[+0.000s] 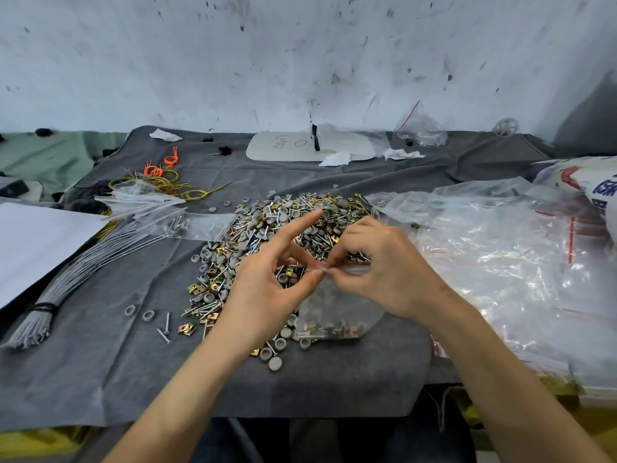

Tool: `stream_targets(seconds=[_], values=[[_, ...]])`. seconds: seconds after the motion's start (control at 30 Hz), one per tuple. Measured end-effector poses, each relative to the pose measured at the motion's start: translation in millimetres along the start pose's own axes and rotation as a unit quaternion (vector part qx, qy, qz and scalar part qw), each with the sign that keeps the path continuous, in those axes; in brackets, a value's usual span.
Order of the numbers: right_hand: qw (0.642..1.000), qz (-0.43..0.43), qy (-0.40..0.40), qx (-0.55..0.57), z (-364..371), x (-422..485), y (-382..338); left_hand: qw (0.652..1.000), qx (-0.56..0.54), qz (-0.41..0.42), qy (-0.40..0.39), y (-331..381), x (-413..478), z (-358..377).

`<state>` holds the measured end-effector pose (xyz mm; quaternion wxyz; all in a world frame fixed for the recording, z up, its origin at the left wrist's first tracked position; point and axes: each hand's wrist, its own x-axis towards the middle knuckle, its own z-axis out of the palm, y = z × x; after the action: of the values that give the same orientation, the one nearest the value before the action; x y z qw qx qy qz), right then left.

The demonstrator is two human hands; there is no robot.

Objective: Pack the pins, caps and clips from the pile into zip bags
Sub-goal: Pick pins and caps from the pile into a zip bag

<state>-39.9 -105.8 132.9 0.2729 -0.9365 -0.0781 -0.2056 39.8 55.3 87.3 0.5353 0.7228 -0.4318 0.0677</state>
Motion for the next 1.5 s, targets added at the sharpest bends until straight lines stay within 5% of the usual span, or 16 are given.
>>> stream_targets(seconds=[0.2, 0.5, 1.5], values=[[1.0, -0.018, 0.01, -0.01, 2, 0, -1, 0.999, 0.021, 0.028, -0.033, -1, 3, -2], [1.0, 0.014, -0.012, -0.025, -2, -4, 10, 0.998, 0.035, -0.05, -0.018, 2, 4, -3], [0.998, 0.027, 0.029, 0.053, -2, -17, 29, 0.987, 0.113, 0.049, -0.107, 4, 9, 5]])
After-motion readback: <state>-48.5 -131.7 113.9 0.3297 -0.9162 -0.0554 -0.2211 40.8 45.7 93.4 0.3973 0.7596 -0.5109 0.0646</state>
